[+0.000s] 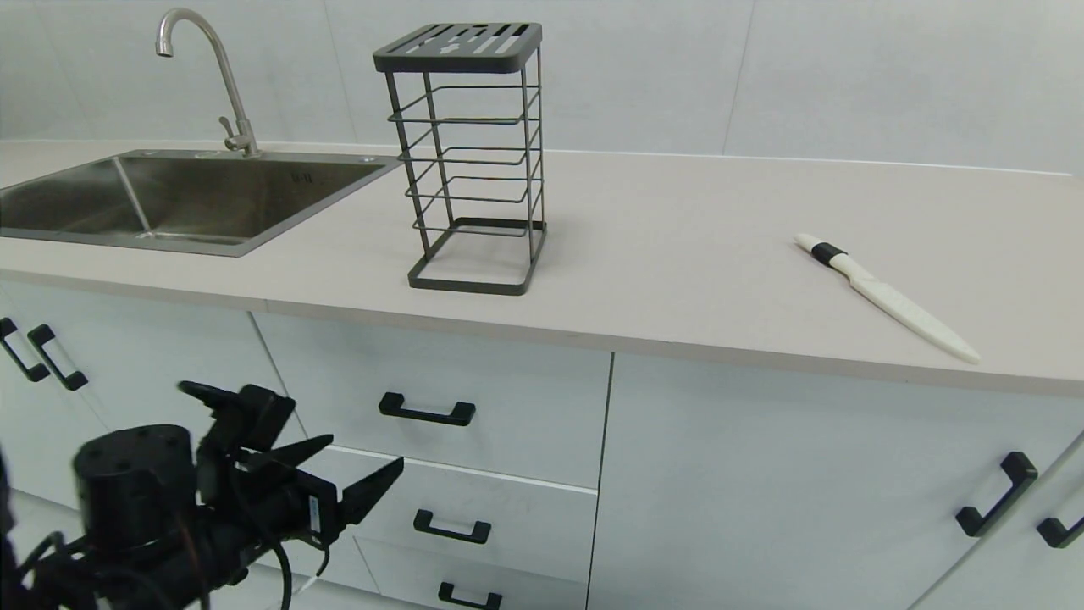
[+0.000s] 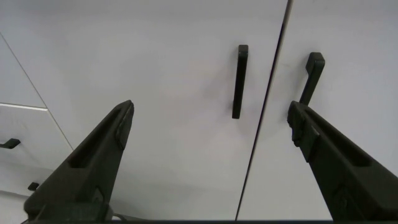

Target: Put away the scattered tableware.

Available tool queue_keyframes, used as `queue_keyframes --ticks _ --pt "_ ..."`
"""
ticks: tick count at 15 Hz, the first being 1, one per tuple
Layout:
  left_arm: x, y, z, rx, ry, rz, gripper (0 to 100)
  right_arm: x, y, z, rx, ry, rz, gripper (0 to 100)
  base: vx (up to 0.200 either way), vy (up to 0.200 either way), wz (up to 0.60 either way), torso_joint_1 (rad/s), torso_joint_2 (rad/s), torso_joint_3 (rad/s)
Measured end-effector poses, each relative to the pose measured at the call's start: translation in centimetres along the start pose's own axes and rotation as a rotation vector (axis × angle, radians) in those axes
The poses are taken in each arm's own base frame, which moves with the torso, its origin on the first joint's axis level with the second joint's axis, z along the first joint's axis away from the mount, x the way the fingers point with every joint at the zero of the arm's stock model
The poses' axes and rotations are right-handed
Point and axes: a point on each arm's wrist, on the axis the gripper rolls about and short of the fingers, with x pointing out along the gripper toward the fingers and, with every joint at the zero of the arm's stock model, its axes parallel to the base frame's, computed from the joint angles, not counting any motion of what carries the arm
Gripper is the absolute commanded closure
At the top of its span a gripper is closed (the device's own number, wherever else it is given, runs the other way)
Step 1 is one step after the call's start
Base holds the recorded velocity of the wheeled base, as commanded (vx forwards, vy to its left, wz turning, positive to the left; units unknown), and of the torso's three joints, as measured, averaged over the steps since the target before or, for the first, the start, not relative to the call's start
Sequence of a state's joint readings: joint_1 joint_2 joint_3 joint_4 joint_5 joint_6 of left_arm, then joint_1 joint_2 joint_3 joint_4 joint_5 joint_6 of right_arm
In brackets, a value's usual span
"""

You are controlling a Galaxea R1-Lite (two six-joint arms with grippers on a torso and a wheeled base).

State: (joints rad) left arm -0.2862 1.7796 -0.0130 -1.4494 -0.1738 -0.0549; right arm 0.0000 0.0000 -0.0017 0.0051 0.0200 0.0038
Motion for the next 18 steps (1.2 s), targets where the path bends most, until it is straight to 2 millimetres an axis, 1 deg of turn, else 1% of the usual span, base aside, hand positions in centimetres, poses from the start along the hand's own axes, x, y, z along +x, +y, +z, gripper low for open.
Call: queue_keyframes --ticks 2,3,5,6,7,9,12,13,15,18 --pt "-3.0 -0.7 2.7 0.029 -0.171 -0.010 0 0.0 0.0 0.0 0.000 0.000 -0.001 0 0.000 0.000 0.00 0.000 0.00 0.000" --pt "-4.9 -1.0 3.8 0.044 -0.259 -0.012 0 0.0 0.0 0.0 0.000 0.000 0.000 0 0.000 0.000 0.00 0.000 0.00 0.000" --pt "-8.5 -1.6 5.2 0.068 -0.401 -0.008 0 0.0 0.0 0.0 0.000 0.000 0.000 0 0.000 0.000 0.00 0.000 0.00 0.000" --pt "-10.5 -1.9 5.4 0.078 -0.453 -0.001 0 0.0 0.0 0.0 0.000 0.000 0.000 0 0.000 0.000 0.00 0.000 0.00 0.000" --pt "-12.2 -2.1 5.1 0.083 -0.478 0.005 0 0.0 0.0 0.0 0.000 0.000 0.000 0 0.000 0.000 0.00 0.000 0.00 0.000" --pt "-14.7 -2.5 3.8 0.078 -0.455 0.018 0 0.0 0.0 0.0 0.000 0.000 0.000 0 0.000 0.000 0.00 0.000 0.00 0.000" --pt "-17.9 -3.0 1.3 0.068 -0.418 0.059 0 0.0 0.0 0.0 0.001 0.000 0.002 0 0.000 0.000 0.00 0.000 0.00 0.000" --pt "-18.6 -3.1 0.6 0.066 -0.423 0.092 0 0.0 0.0 0.0 0.000 0.000 0.002 0 0.000 0.000 0.00 0.000 0.00 0.000" --pt "-19.8 -3.3 0.1 0.082 -0.485 0.146 0 0.0 0.0 0.0 0.001 0.000 0.002 0 0.000 0.000 0.00 0.000 0.00 0.000" --pt "-20.4 -3.6 -1.2 0.122 -0.485 0.241 0 0.0 0.0 0.0 0.001 0.001 0.002 0 0.000 0.000 0.00 0.000 0.00 0.000"
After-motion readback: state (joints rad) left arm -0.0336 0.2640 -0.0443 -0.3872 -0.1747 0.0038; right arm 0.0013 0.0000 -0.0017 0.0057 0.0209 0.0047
